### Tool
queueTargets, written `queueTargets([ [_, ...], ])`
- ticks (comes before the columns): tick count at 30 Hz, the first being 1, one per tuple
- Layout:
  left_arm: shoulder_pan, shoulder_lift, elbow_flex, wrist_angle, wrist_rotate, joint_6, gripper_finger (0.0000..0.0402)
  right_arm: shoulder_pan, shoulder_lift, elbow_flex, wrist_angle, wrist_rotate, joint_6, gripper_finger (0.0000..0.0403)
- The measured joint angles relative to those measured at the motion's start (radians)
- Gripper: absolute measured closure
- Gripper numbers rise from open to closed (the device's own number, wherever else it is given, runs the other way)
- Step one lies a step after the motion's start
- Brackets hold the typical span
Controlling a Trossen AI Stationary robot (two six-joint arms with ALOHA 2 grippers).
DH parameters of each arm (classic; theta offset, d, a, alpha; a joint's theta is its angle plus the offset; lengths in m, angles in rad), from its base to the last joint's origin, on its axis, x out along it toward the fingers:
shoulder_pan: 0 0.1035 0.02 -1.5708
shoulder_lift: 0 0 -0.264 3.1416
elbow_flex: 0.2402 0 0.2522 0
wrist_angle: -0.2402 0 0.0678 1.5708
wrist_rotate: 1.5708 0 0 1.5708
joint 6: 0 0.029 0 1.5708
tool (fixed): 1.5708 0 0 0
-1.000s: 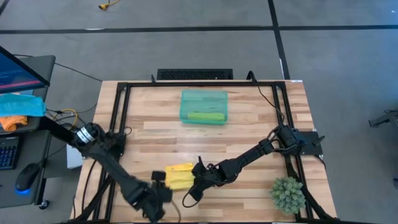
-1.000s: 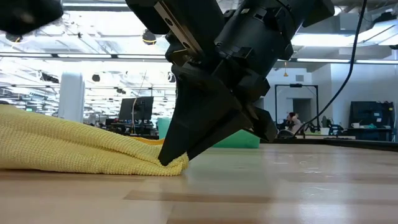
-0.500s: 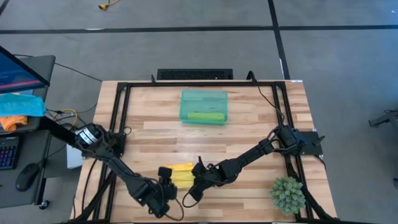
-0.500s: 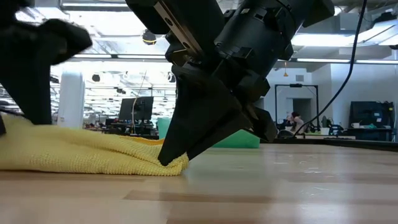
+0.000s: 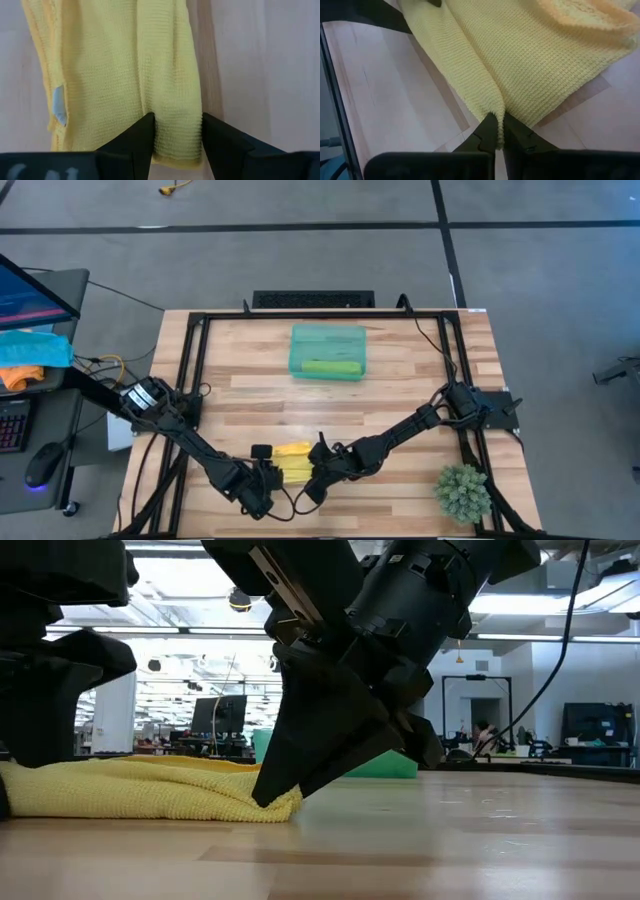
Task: Roll microfiber towels into tight, uniform cylinder then place into a basket
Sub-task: Roll the folded yellow microfiber towel
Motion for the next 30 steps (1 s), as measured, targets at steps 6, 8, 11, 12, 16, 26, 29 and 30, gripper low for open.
queueTargets([
  [6, -0.003, 0.000, -0.001, -0.010, -0.005, -0.030, 0.0251, -0.009, 0.003, -0.001, 0.029, -0.007, 0.002, 0.0352],
  [8, -0.003, 0.000, -0.001, -0.010, -0.005, -0.031, 0.0251, -0.010, 0.003, -0.001, 0.029, -0.001, -0.003, 0.0349],
  [11, -0.003, 0.001, -0.001, -0.013, -0.002, -0.031, 0.0251, -0.010, 0.003, -0.001, 0.029, 0.018, -0.005, 0.0341],
  [12, -0.003, 0.001, -0.001, -0.013, -0.001, -0.032, 0.0251, -0.010, 0.003, -0.001, 0.029, 0.020, -0.006, 0.0338],
  [16, -0.003, 0.002, -0.001, -0.014, 0.001, -0.033, 0.0251, -0.010, 0.003, -0.001, 0.032, 0.021, -0.006, 0.0321],
  [26, -0.003, 0.003, -0.002, -0.012, 0.005, -0.051, 0.0251, -0.023, 0.002, -0.001, 0.034, -0.033, -0.037, 0.0310],
  [29, -0.004, 0.003, -0.002, -0.012, 0.005, -0.077, 0.0251, -0.023, 0.002, 0.000, 0.035, -0.036, -0.118, 0.0299],
  [30, -0.004, 0.003, -0.002, -0.012, 0.005, -0.082, 0.0251, -0.023, 0.001, 0.000, 0.036, -0.037, -0.143, 0.0293],
])
